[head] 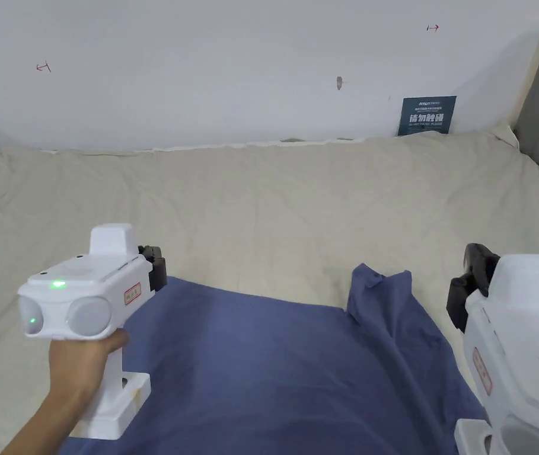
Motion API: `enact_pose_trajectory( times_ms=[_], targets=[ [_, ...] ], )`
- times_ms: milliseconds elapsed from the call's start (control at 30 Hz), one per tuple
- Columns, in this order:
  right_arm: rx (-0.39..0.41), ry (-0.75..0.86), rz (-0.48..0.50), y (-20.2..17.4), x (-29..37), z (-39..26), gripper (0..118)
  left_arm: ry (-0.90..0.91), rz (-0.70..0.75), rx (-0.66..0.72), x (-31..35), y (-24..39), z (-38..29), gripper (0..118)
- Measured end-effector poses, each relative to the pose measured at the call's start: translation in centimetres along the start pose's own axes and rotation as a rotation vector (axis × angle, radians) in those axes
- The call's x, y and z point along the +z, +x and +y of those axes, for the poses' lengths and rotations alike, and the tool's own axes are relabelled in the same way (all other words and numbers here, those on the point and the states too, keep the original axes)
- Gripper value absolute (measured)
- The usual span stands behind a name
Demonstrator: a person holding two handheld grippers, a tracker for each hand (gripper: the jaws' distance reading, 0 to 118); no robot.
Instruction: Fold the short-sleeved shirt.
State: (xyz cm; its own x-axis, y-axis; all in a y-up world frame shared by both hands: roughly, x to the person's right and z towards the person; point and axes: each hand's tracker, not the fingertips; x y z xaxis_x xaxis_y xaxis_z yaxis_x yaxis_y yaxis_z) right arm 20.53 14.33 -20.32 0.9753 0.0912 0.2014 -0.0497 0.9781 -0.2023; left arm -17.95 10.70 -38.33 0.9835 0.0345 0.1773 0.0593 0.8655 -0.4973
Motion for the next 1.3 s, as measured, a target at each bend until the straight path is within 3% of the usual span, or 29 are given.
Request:
enact_pose_trajectory(
  times_ms=[200, 267, 300, 400, 433, 567, 667, 800, 867, 900, 933, 967, 1033, 1100, 1133, 1167, 1233, 1267, 1300],
  targets=[
    [0.015, -0.056, -0.014, -0.2, -4.4, -0.9, 2, -0.185, 0.067, -0.047, -11.1, -3.3, 1.5, 0],
    [0.018, -0.078, -0.018, -0.2, -5.8, -1.2, 2, -0.229, 0.095, -0.038, -14.0, -4.4, 1.3, 7],
    [0.018, -0.089, -0.020, -0.2, -6.5, -1.5, 2, -0.268, 0.080, -0.014, -15.5, -5.1, 1.1, 24],
    [0.026, -0.119, -0.028, -0.3, -8.4, -2.2, 2, -0.379, 0.081, 0.017, -19.1, -6.5, 0.2, 99],
    [0.029, -0.128, -0.029, -0.3, -8.9, -2.5, 2, -0.393, 0.110, 0.005, -20.1, -6.7, -0.2, 105],
    [0.015, -0.179, -0.037, -0.1, -10.9, -3.9, 2, -0.448, 0.133, -0.009, -22.8, -7.1, -2.1, 102],
    [-0.013, -0.218, -0.046, 0.3, -11.9, -5.0, 2, -0.497, 0.124, 0.029, -24.0, -7.1, -3.7, 70],
    [-0.098, -0.321, -0.036, 1.5, -13.3, -6.6, 2, -0.430, 0.140, 0.049, -23.2, -6.1, -4.9, 59],
    [-0.138, -0.386, -0.032, 2.2, -14.3, -7.4, 3, -0.441, 0.096, 0.051, -22.9, -5.7, -4.9, 34],
    [-0.157, -0.422, -0.026, 2.6, -14.9, -7.7, 3, -0.433, 0.095, 0.037, -22.6, -5.5, -4.8, 10],
    [-0.175, -0.463, -0.017, 3.0, -15.6, -8.1, 6, -0.432, 0.084, 0.027, -22.4, -5.3, -4.6, 3],
    [-0.199, -0.488, -0.005, 3.3, -16.3, -8.5, 15, -0.420, 0.100, 0.004, -21.9, -5.1, -4.3, 3],
    [-0.208, -0.565, 0.012, 3.8, -18.1, -9.3, 55, -0.378, 0.095, -0.001, -20.2, -4.8, -3.4, 3],
    [-0.148, -0.640, 0.030, 3.8, -20.2, -10.4, 93, -0.315, 0.069, 0.023, -18.2, -4.7, -2.5, 3],
    [-0.110, -0.677, 0.033, 3.7, -21.2, -11.0, 104, -0.298, 0.063, 0.031, -17.3, -4.6, -2.1, 3],
    [-0.103, -0.703, 0.012, 3.5, -22.1, -11.7, 110, -0.286, 0.053, 0.037, -16.1, -4.4, -1.6, 3],
    [-0.068, -0.766, 0.000, 3.3, -23.8, -13.3, 111, -0.262, 0.034, 0.040, -14.3, -4.3, -0.9, 3],
    [-0.048, -0.807, -0.004, 3.1, -24.6, -14.2, 109, -0.250, 0.026, 0.040, -13.4, -4.2, -0.7, 3],
    [-0.029, -0.848, -0.018, 2.8, -25.3, -14.9, 99, -0.240, 0.018, 0.038, -12.8, -4.3, -0.3, 3]
  ],
)
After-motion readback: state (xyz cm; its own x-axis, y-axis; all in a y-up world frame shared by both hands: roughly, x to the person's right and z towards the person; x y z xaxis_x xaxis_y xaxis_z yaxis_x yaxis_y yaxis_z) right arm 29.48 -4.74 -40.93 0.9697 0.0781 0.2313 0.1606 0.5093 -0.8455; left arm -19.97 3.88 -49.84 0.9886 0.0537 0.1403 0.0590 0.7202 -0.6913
